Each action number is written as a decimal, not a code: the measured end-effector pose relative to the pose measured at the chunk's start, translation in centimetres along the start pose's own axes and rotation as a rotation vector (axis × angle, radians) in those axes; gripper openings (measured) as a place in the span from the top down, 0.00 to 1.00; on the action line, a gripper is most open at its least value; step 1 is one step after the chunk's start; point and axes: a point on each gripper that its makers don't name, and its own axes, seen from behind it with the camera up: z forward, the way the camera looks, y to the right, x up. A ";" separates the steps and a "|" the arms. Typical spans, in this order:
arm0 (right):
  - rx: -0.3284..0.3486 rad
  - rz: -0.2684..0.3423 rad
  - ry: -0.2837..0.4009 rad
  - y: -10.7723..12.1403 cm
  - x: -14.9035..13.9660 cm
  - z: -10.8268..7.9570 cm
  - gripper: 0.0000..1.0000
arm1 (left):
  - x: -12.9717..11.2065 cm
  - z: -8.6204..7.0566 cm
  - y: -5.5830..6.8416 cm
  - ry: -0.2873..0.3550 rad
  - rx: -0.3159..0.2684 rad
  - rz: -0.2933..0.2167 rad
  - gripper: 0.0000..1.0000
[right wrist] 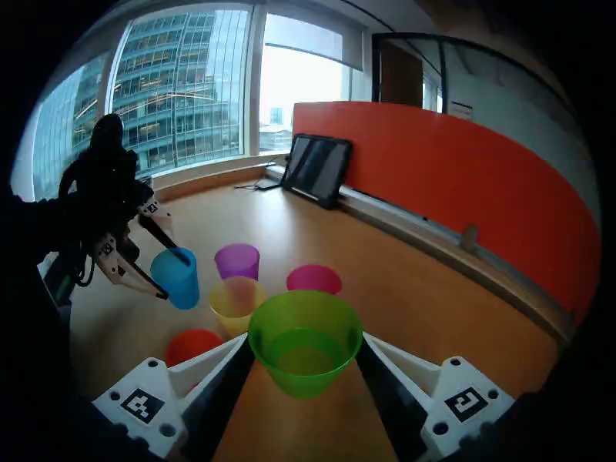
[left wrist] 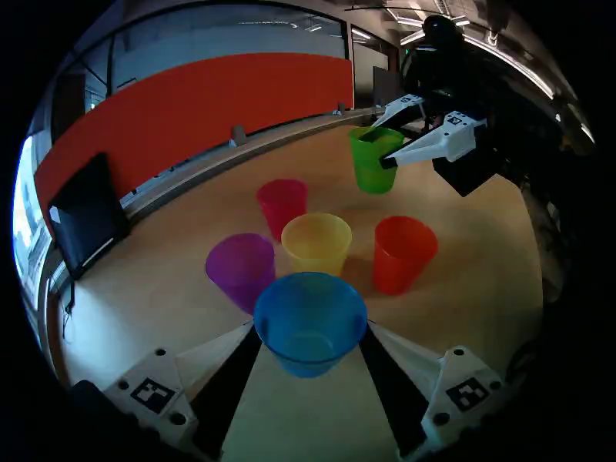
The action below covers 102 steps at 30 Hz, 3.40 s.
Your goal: Pour water
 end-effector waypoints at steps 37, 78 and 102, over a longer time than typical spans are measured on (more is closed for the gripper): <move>-0.010 0.025 -0.098 0.0 -5.7 3.2 0.09 | -4.7 0.5 -0.3 -0.088 -0.007 -0.078 0.03; -0.087 0.050 -0.096 -0.3 -8.5 0.1 0.01 | -5.7 -3.5 0.2 -0.057 0.057 -0.139 0.03; -0.220 0.086 0.018 -1.7 -8.5 -7.8 0.01 | -6.4 -8.4 -0.1 0.015 0.189 -0.178 0.03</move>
